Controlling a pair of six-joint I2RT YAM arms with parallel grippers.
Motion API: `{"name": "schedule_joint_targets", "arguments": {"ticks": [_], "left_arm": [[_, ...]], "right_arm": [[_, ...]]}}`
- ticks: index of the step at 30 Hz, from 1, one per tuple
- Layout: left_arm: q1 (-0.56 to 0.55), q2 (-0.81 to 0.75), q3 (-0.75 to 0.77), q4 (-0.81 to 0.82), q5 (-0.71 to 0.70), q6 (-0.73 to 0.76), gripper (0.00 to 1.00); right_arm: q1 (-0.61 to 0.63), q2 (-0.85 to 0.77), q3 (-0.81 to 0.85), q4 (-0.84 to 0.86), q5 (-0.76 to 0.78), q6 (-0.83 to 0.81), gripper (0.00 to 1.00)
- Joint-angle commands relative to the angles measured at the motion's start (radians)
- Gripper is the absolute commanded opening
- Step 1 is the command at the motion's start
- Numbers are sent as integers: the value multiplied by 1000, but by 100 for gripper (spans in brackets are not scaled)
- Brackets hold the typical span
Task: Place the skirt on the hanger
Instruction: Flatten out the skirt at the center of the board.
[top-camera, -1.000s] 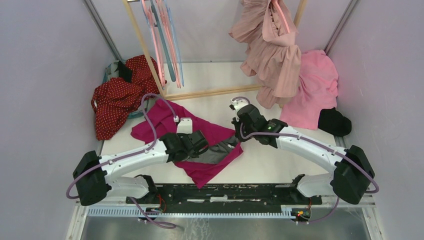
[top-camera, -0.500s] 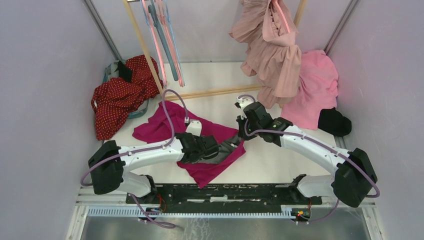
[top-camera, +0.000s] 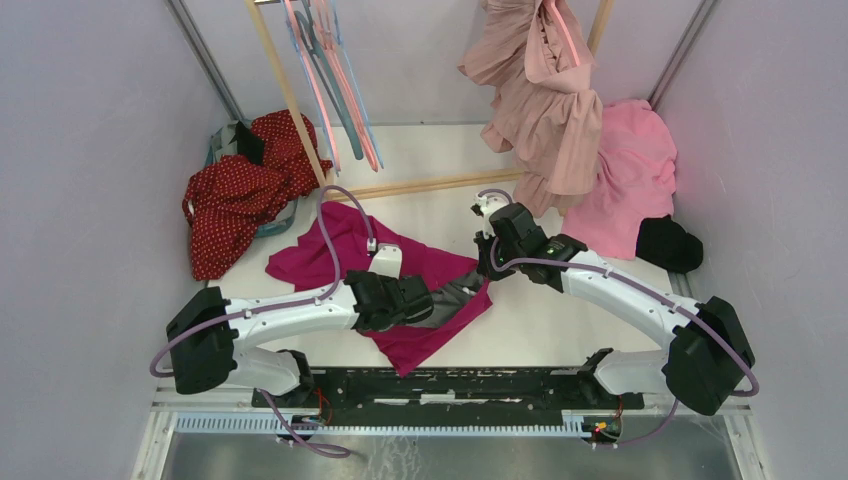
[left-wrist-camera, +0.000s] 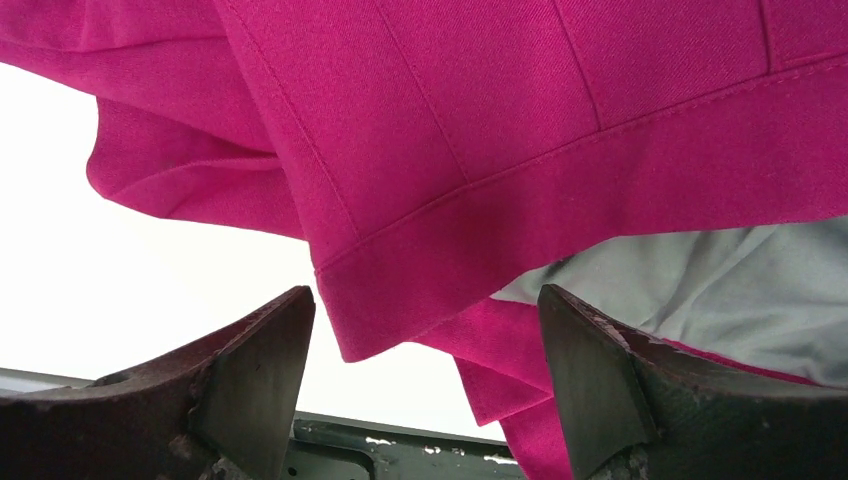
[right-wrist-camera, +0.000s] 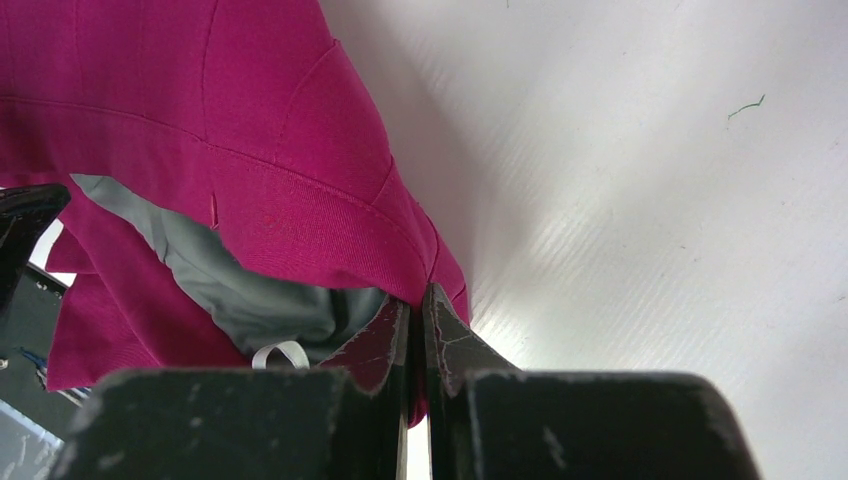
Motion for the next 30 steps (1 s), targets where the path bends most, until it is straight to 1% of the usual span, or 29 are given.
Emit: {"name": "schedule_joint_targets", "arguments": {"ticks": [1,6,8,13,16,17,18,24,27,30], "left_arm": [[-2,35,18,-12,-51,-4,89],[11,71,50,-65,-126,-48,91],[39,67,54,-59,-137,-29,86],[131,52,78,-41,-131,49,51],[143,37,121,-37,-128,85,24],[145,37,138,-34,-130,94,10],[146,39,152,-36,-133,102,4],[157,43,226,-70,-131,140,3],[157,-14,269,-85,-113,156,3],[156,-65,343,-91,-80,202,3]], "right_arm": [[-9,-34,-3,18,-2,-10,1],[-14,-43,-5,13,-2,-14,1],[-16,-47,-7,10,-2,-15,1],[-20,-58,-13,7,-6,-16,1],[-20,-58,-11,8,-11,-15,1],[-20,-58,-10,10,-14,-14,1],[-20,-58,-10,11,-19,-12,1],[-20,-68,7,-4,-34,-7,1],[-21,-99,34,-43,-27,-15,1],[-21,-153,91,-130,8,-36,1]]}}
